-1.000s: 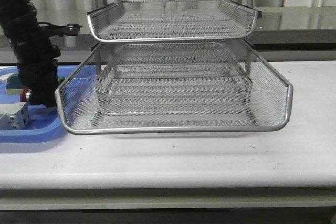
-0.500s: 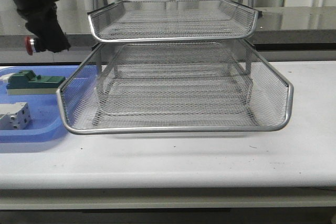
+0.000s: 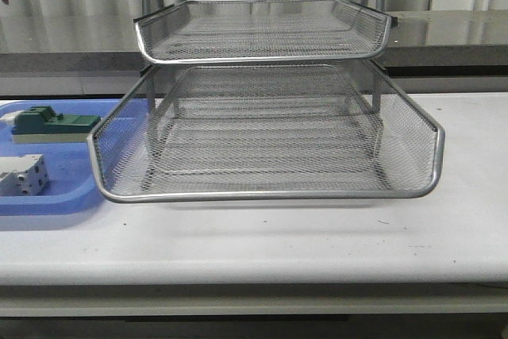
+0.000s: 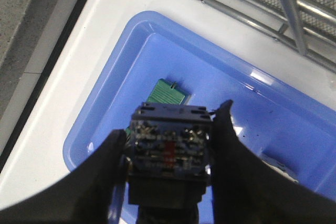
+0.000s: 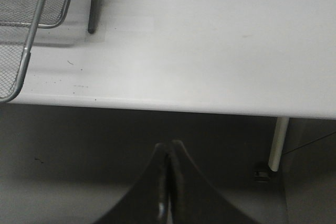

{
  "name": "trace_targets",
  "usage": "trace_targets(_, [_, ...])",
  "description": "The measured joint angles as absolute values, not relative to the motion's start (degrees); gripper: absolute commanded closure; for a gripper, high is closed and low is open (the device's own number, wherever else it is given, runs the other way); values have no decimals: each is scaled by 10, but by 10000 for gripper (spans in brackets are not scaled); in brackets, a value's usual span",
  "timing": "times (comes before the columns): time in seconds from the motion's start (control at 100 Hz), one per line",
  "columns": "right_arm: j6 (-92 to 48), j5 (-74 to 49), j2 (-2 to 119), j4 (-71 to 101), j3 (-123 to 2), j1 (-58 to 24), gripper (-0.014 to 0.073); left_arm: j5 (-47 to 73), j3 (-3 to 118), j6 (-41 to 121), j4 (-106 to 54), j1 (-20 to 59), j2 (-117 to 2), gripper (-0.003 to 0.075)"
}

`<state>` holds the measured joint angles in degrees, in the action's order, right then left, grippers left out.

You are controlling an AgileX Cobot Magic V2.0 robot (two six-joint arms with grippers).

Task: Place button on rack with both arms
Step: 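Lift the red push button up out of the tray with the left gripper, then carry the button over the pulled-out tier and release it there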

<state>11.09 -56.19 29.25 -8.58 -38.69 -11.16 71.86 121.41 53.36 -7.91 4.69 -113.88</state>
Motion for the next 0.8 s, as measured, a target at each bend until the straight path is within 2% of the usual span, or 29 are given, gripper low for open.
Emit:
trace_targets(0.21, [111,-562,293,-86,-387,-112,664,720,1128,530,-78,59,-1050,741])
trace_targets(0.42, [111,-562,293,-86,-387,-112,664,721,1044,530,-81,103,-980,741])
trace_targets(0.8, [111,-562,293,-86,-387,-112,664,720,977,529,-133,219,-961,741])
